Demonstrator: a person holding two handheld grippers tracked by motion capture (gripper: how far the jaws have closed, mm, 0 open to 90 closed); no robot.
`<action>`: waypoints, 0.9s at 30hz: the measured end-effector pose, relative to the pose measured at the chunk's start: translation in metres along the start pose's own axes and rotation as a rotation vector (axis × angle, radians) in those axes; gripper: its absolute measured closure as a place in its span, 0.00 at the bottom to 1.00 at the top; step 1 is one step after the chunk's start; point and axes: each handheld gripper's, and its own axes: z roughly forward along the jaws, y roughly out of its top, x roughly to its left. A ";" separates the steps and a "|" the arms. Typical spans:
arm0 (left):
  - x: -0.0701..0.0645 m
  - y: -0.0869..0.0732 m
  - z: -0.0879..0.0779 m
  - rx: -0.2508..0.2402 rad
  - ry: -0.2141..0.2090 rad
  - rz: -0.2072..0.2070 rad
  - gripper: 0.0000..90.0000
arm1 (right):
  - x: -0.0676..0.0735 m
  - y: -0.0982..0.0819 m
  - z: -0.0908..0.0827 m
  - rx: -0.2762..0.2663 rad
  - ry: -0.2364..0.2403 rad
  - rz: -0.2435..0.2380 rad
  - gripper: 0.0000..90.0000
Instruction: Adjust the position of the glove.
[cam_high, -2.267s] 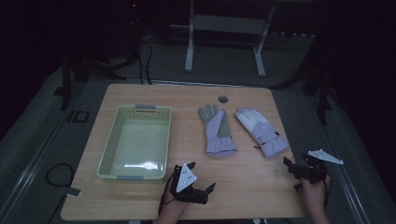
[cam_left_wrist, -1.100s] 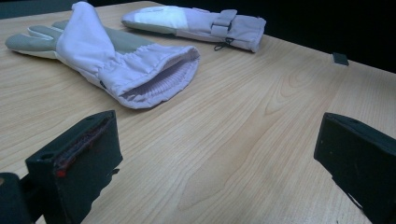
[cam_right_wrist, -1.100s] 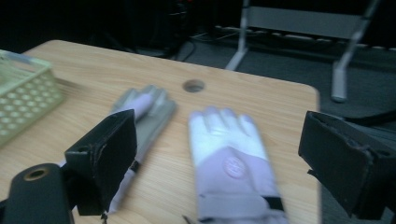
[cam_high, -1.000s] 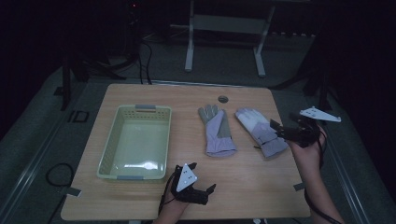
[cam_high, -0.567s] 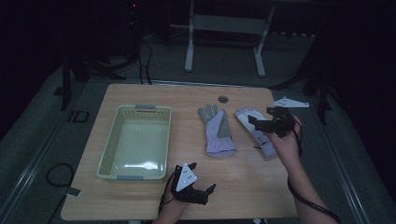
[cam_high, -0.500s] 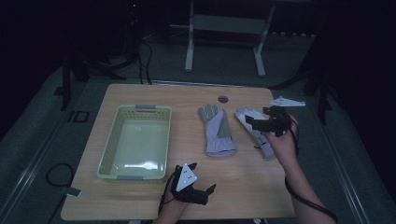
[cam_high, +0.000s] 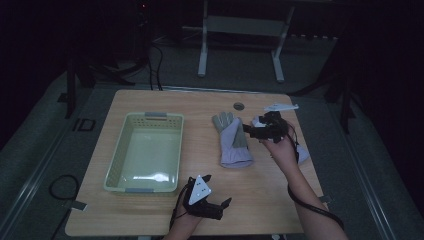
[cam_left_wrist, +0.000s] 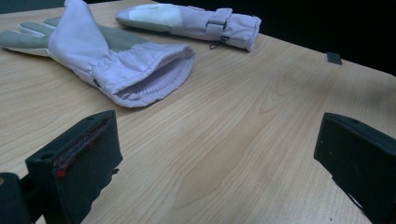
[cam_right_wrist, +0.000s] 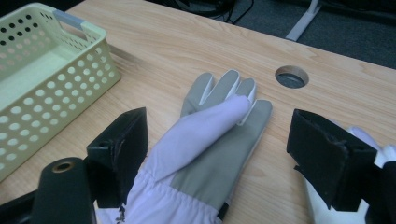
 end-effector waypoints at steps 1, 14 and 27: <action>0.000 0.000 0.000 0.000 -0.001 0.000 0.01 | 0.002 0.000 0.004 0.006 -0.001 -0.004 0.25; 0.000 0.000 0.000 0.005 -0.009 -0.001 0.01 | 0.014 0.001 0.054 0.087 -0.020 -0.017 0.34; 0.001 0.000 0.000 0.007 -0.018 -0.005 0.01 | 0.004 -0.013 0.105 0.214 -0.080 0.039 0.38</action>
